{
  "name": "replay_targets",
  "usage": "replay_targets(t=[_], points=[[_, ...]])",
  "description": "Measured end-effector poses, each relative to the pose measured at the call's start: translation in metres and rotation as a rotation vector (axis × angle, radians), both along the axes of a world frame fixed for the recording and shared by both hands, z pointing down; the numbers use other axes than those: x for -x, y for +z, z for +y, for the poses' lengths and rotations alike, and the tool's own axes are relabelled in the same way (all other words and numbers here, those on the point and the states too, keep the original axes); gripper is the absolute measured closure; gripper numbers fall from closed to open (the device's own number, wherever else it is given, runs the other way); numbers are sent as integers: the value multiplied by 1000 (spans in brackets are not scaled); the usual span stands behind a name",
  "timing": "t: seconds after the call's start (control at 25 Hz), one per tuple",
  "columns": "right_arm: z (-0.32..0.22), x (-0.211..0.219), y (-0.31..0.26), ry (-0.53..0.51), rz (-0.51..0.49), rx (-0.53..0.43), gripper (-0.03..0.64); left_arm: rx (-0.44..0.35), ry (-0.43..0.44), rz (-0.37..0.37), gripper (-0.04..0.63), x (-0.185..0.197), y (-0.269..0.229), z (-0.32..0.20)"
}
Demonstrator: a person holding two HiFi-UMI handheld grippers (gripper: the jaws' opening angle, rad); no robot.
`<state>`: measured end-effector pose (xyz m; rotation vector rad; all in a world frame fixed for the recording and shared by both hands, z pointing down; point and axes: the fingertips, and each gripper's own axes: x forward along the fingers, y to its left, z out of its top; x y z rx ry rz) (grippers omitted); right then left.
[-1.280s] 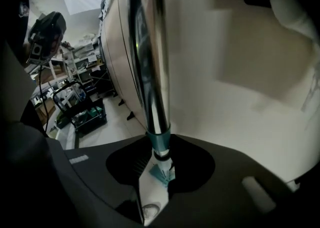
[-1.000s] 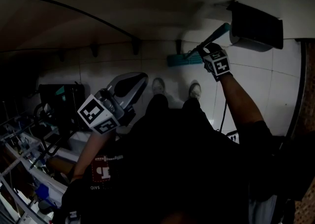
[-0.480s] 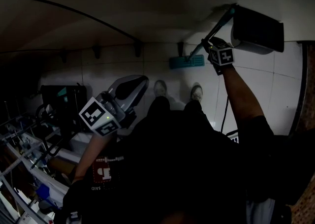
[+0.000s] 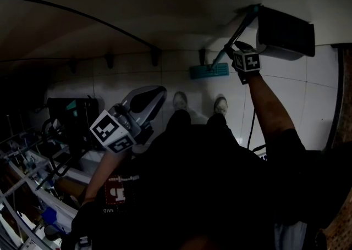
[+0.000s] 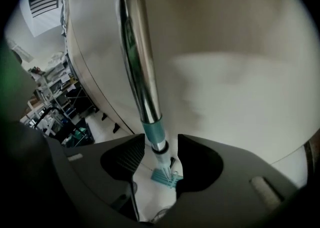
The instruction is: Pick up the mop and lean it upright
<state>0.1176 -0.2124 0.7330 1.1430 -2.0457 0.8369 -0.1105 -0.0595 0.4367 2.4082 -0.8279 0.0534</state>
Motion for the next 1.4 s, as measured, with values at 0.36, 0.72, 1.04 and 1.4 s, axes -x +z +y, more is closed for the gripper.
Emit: replay_targets(t=[0.36,0.72,1.04,1.4], points=[[79,4,-26,-51,-53,18,414,-55,34,33,600,-14,-29,-5],[134,62,-234,-334,-452,-250,578,-170,8,63,600,-34,-82,-9],[94,34,-420,-275,-511,-589,603,-285,-58,68,600,-16,-131,-25],[84,-2,-443,-186,-469,-617,604,-333,-75,77,600,-11,-141,-32]])
